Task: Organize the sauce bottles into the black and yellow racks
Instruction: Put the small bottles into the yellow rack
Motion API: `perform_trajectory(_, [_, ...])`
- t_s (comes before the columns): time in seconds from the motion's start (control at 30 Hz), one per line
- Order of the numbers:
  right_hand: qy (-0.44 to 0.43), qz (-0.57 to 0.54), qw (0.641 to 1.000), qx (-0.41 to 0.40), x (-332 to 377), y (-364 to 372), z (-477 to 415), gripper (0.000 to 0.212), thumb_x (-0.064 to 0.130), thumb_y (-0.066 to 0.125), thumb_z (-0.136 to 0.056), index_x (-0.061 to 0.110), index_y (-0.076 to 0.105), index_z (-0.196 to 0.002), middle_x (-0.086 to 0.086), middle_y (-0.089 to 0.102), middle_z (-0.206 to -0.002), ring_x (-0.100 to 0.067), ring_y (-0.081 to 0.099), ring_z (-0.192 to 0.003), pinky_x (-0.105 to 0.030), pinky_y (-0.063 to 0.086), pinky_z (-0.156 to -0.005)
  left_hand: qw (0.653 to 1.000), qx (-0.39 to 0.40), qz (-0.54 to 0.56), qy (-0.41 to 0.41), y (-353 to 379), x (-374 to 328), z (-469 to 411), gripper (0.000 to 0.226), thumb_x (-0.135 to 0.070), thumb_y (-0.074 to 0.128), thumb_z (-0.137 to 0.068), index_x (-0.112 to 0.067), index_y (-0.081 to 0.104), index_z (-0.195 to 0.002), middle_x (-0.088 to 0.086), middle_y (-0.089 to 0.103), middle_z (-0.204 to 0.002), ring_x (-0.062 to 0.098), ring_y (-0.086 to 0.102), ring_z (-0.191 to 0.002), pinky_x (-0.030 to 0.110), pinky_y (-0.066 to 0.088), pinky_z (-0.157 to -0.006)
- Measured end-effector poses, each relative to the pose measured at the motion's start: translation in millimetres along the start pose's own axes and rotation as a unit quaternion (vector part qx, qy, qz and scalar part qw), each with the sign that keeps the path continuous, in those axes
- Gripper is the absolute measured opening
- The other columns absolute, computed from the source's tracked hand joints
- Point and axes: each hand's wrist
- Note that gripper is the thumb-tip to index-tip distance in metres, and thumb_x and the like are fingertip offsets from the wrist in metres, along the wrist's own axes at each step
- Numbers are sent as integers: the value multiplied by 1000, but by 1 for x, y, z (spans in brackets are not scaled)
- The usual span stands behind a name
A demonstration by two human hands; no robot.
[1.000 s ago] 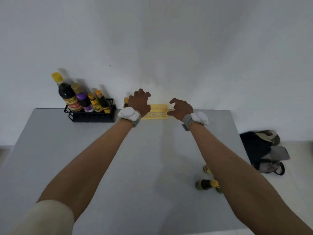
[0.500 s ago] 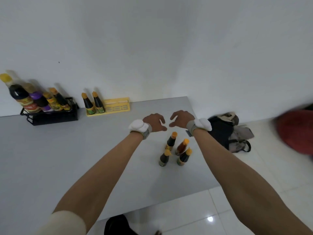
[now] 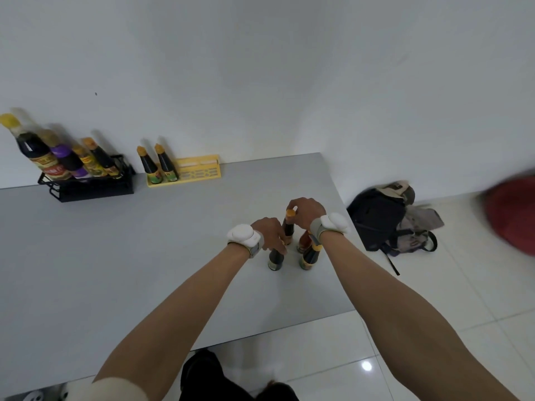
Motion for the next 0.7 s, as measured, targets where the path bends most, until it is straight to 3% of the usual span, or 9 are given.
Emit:
perform_trajectory(0.2, [-13, 34, 999, -25, 15, -5, -11, 31, 34, 64, -83, 24, 66, -112, -3, 68, -117, -25, 65, -103, -30, 49, -78, 997, -71, -15, -15, -14, 9, 3, 37, -18, 75, -76, -5, 67, -110, 14, 73, -107, 28, 72, -95, 34, 59, -85])
perform_trajectory(0.47, [-30, 36, 997, -61, 72, -32, -49, 30, 32, 61, -84, 24, 65, -113, -3, 70, -112, -25, 66, -98, -31, 50, -78, 993, -117, -12, -21, -91, 58, 10, 24, -18, 73, -76, -6, 74, -96, 13, 76, -96, 28, 72, -89, 33, 58, -79])
perform_trajectory(0.7, [-40, 21, 997, -57, 142, -40, -111, 28, 34, 62, -82, 24, 66, -108, -3, 69, -111, -25, 65, -100, -30, 48, -77, 983, -179, 8, -35, -189, 135, 10, 25, -21, 73, -77, -1, 75, -93, 15, 76, -88, 27, 71, -80, 32, 58, -74])
Point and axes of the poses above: each hand's wrist, its own z-axis away from the middle knuckle, its own y-axis out of the palm, x = y × z
